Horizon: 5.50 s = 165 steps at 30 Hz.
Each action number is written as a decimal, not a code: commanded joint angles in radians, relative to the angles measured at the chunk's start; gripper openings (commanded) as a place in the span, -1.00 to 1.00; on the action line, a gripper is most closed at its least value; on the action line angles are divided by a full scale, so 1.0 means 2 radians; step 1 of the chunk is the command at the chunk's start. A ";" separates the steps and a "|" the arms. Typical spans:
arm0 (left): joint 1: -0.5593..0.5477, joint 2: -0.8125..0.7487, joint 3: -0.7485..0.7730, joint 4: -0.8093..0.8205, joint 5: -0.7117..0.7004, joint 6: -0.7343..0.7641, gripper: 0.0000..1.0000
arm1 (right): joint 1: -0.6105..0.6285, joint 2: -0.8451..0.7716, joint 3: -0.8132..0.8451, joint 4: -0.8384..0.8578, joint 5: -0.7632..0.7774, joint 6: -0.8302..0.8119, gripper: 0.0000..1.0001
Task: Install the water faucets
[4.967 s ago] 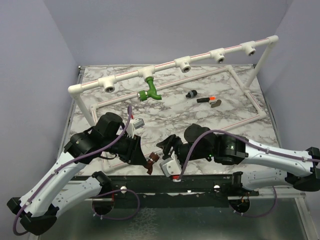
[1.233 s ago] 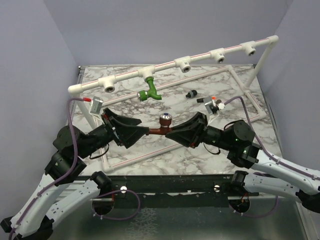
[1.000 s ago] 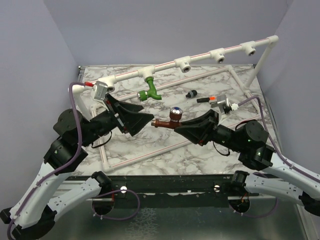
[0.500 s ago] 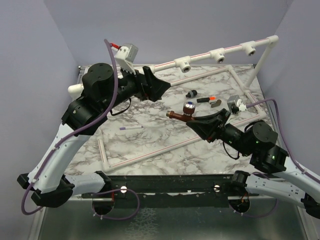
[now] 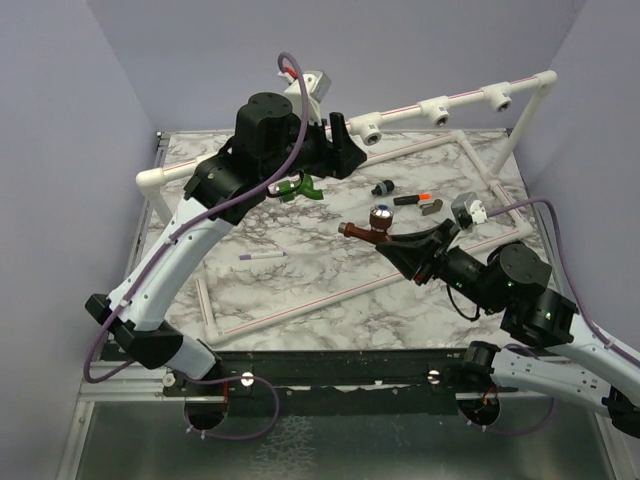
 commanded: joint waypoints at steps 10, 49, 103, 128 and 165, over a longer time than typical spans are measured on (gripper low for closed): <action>0.018 0.071 0.033 0.001 0.069 0.007 -0.51 | 0.000 -0.021 0.003 -0.012 0.015 -0.004 -0.99; 0.237 -0.082 -0.160 -0.013 0.122 0.039 -1.00 | 0.000 0.048 0.037 -0.013 0.021 -0.026 -0.99; 0.254 -0.116 -0.169 0.144 -0.065 0.102 0.68 | -0.255 0.065 -0.081 0.139 0.118 -0.259 -0.99; 0.228 -0.123 -0.264 0.116 -0.127 0.128 0.70 | -0.369 0.058 -0.156 0.378 0.033 -0.154 -0.99; 0.187 -0.114 -0.271 0.114 -0.184 0.163 0.76 | -0.416 0.099 -0.144 0.450 -0.089 -0.223 -0.99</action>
